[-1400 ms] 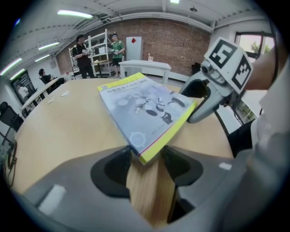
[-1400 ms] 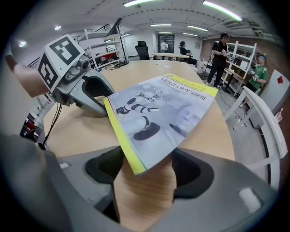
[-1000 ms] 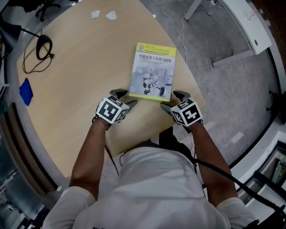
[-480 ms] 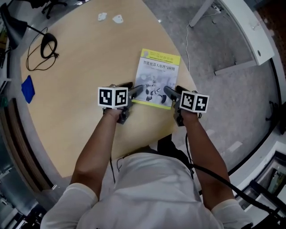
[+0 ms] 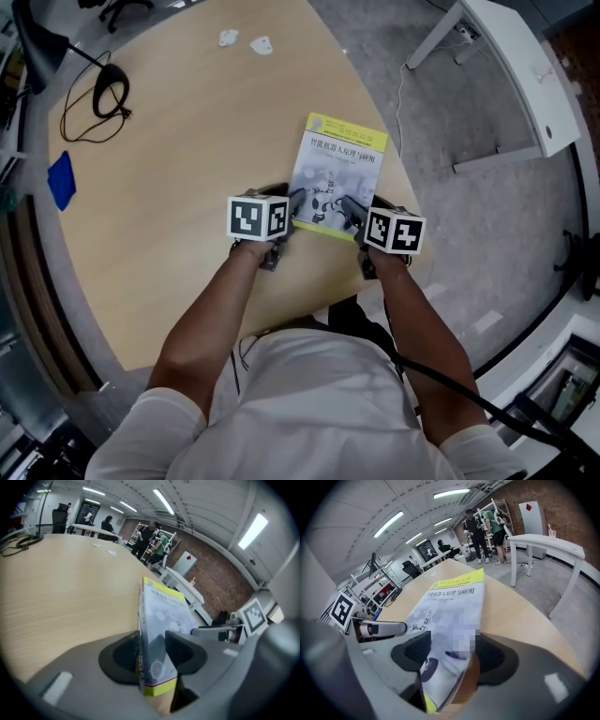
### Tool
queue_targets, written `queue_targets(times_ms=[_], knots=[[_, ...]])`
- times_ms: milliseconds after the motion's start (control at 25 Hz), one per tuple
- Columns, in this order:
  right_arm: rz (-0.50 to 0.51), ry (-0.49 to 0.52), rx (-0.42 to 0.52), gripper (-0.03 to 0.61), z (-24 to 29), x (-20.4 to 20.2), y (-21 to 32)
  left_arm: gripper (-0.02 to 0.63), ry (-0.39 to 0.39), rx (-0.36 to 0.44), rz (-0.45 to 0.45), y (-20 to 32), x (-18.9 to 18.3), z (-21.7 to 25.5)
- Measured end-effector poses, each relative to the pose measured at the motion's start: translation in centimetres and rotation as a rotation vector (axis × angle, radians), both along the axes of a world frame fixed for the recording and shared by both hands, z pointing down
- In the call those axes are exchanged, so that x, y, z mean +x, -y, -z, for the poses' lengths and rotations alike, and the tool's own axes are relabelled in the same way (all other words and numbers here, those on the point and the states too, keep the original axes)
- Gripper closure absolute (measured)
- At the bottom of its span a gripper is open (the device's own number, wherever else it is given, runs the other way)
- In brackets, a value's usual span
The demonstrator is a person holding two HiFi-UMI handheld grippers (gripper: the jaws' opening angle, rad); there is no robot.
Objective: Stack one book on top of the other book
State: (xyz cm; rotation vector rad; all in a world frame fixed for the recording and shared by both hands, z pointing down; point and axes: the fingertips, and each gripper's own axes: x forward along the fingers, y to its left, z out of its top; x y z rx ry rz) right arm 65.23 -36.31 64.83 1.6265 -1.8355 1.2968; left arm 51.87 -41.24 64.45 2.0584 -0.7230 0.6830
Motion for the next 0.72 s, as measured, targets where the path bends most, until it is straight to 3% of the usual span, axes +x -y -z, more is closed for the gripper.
queue_targets(times_ms=[280,720], knots=[[0.061,-0.022,0.038,0.347,0.6,0.1,0.7,0.450,-0.024,-0.007,0.072,-0.8,-0.8,-0.1],[0.350,-0.034,0.037,0.348,0.2,-1.4,2.4,0.459,-0.039,-0.022,0.318,-3.4,-2.9,-0.4]])
